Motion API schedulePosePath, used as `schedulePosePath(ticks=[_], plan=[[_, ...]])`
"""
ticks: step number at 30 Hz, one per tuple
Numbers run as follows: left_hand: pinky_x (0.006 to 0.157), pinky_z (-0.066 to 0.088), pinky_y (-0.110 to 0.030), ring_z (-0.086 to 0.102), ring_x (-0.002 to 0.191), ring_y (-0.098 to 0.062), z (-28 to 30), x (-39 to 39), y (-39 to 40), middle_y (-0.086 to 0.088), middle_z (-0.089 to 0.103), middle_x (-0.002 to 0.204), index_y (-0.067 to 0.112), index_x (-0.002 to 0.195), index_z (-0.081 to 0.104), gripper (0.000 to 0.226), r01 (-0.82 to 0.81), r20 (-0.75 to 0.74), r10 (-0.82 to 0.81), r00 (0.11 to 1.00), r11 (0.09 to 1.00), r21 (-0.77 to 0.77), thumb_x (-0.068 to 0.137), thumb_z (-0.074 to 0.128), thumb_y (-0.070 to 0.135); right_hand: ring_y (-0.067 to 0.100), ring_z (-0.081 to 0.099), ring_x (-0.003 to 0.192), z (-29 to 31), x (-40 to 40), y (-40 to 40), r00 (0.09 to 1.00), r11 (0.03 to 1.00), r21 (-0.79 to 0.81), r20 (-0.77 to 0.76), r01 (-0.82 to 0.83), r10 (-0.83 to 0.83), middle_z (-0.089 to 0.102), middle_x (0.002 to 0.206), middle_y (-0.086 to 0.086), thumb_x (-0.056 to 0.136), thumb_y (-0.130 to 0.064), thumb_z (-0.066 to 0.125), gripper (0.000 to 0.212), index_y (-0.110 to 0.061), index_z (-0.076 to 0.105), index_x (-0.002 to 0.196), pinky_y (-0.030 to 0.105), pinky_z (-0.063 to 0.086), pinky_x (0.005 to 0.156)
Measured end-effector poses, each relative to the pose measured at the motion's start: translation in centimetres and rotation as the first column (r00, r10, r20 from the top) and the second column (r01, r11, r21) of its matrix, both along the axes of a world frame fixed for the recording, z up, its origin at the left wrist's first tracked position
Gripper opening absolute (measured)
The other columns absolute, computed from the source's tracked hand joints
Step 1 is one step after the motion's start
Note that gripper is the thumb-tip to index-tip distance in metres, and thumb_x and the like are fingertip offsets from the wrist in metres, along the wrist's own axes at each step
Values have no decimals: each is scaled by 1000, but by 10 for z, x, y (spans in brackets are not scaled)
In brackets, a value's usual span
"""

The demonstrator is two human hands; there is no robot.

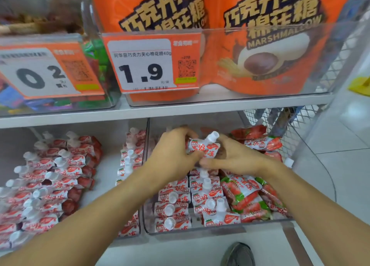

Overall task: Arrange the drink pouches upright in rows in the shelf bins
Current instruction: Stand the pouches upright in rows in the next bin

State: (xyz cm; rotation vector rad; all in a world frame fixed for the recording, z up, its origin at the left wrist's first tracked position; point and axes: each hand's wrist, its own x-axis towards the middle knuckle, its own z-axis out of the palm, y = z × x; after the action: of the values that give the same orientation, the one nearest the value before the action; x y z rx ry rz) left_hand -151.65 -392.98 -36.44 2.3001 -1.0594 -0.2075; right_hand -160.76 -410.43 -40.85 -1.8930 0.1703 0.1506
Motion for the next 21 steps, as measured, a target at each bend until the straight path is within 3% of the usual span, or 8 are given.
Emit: schedulePosePath(ticks=[2, 4, 6, 8, 10, 16, 18, 21], plan=[[66, 45, -18, 62, 85, -14, -5, 5, -11, 3, 67, 98, 19, 111, 60, 28, 76, -12, -75, 997, 989, 129, 87, 65, 33, 16, 69, 108, -3, -1, 0, 996, 997, -66, 86, 28, -22, 72, 116, -5, 88, -35, 74, 42, -27, 59, 127, 46, 52, 99], [81, 50, -29, 63, 99, -19, -6, 10, -12, -1, 67, 111, 20, 119, 58, 32, 122, 17, -129, 992, 968, 221, 91, 58, 35, 19, 68, 74, -6, 0, -1, 996, 979, -201, 91, 36, -18, 73, 86, -11, 92, -50, 63, 29, -40, 65, 119, 42, 56, 74], [90, 48, -26, 60, 110, -18, -5, 15, -6, 1, 63, 122, 21, 129, 52, 47, 120, 82, -142, 986, 964, 237, 88, 60, 42, 5, 53, 55, -6, 2, -1, 997, 960, -277, 62, 52, -36, 64, 67, -21, 94, -55, 55, 30, -42, 64, 120, 31, 46, 61], [89, 40, -16, 56, 116, -13, -5, 16, 1, 5, 59, 130, 21, 136, 46, 61, 135, 129, -165, 978, 967, 215, 85, 65, 48, -6, 62, 88, -3, 6, -2, 999, 943, -330, -1, 37, -39, 68, 101, -29, 95, -59, 51, 39, -40, 62, 127, 32, 51, 85], [90, 36, -12, 54, 118, -9, -6, 16, 3, 7, 55, 134, 22, 139, 43, 66, 209, 119, -235, 965, 957, 199, 83, 67, 48, 6, 58, 117, 3, 10, -4, 993, 930, -367, -113, -23, -20, 62, 130, -19, 91, -66, 50, 48, -43, 58, 131, 38, 45, 104], [93, 48, -32, 57, 110, -8, -21, 17, 1, 9, 58, 127, 32, 138, 37, 63, 424, -26, -440, 898, 847, 320, 84, 64, 52, 14, 56, 122, 9, 11, -18, 972, 969, -242, -215, 41, -95, 58, 137, -6, 96, -32, 61, 50, -24, 43, 142, 39, 42, 109], [90, 49, -35, 58, 108, -11, -25, 17, 1, 7, 59, 125, 33, 136, 37, 59, 429, 5, -454, 891, 845, 319, 86, 62, 52, 16, 54, 126, 6, 15, -20, 983, 919, -383, -109, 97, -149, 55, 139, -3, 97, -25, 59, 45, -23, 45, 140, 38, 43, 109], [86, 51, -37, 61, 102, -14, -30, 20, 0, 3, 63, 119, 35, 134, 37, 57, 427, 15, -451, 893, 856, 292, 86, 61, 53, 21, 52, 126, 6, 26, -18, 991, 734, -673, -15, 91, -136, 50, 144, 2, 95, -29, 62, 55, -22, 39, 144, 31, 43, 103]])
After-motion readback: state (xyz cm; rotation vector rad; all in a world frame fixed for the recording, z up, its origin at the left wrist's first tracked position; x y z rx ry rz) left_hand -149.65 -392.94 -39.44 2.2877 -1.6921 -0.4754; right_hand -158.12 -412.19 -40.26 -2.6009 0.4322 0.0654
